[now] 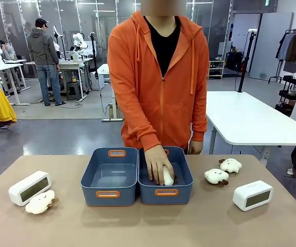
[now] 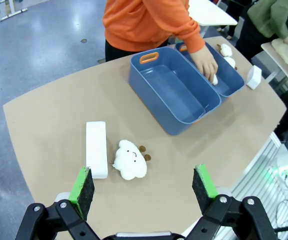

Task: Sort the digital clocks into the basket.
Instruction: Pick up the Digital clock from the table and place it into the empty Plastic storage basket.

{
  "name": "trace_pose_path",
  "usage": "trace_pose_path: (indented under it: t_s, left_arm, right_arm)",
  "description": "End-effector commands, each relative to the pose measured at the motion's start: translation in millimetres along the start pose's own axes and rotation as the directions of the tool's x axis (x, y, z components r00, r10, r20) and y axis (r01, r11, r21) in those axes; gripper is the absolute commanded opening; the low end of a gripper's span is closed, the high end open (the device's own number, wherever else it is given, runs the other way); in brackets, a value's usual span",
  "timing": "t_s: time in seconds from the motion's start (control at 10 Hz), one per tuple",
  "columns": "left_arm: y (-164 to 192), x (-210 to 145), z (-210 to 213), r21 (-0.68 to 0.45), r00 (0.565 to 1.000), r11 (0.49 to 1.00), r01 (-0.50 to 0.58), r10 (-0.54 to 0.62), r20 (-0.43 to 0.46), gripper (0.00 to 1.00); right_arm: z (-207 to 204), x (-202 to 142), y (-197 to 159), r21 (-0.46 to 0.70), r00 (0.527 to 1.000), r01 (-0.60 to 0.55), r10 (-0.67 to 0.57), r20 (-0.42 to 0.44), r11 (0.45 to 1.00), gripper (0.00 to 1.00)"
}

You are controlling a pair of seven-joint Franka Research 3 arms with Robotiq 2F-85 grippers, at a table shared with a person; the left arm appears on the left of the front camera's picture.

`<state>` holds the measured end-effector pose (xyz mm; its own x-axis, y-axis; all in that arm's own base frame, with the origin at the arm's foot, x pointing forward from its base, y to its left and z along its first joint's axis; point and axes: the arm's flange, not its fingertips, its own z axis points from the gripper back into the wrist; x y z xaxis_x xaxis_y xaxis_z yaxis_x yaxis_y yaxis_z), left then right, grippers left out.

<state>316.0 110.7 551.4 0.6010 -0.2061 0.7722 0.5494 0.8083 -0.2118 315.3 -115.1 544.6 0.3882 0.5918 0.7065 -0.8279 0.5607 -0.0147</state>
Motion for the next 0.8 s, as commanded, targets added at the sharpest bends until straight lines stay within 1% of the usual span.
trace_pose_path:
  t_s: [0.0, 0.1, 0.2, 0.3, 0.5, 0.6, 0.7]
  left_arm:
    - [0, 0, -1, -0.013, 1.000, 1.000, 0.003, -0.003, 0.001, 1.00]
    - [0, 0, -1, -0.013, 1.000, 1.000, 0.003, -0.003, 0.001, 1.00]
    - [0, 0, -1, -0.013, 1.000, 1.000, 0.003, -0.003, 0.001, 1.00]
    - [0, 0, -1, -0.013, 1.000, 1.000, 0.003, -0.003, 0.001, 1.00]
    - [0, 0, -1, -0.013, 1.000, 1.000, 0.003, -0.003, 0.001, 1.00]
    - [0, 0, -1, -0.013, 1.000, 1.000, 0.003, -0.003, 0.001, 1.00]
    - [0, 0, -1, -0.013, 1.000, 1.000, 0.003, -0.003, 0.001, 1.00]
  right_arm:
    - [3, 14, -8, 0.133, 0.937, -0.298, 0.316, -0.150, 0.945, 1.00]
    - [-11, 24, -19, 0.203, 0.840, -0.431, 0.473, -0.265, 0.879, 1.00]
    - [-34, 34, -26, 0.311, 0.746, -0.525, 0.604, -0.281, 0.792, 1.00]
    - [-59, 38, -28, 0.376, 0.649, -0.582, 0.690, -0.321, 0.721, 1.00]
    - [-108, 42, -26, 0.438, 0.618, -0.595, 0.732, -0.287, 0.674, 1.00]
    - [-131, 37, -28, 0.465, 0.607, -0.568, 0.727, -0.321, 0.679, 1.00]
    - [-146, 34, -31, 0.475, 0.598, -0.558, 0.726, -0.338, 0.681, 1.00]
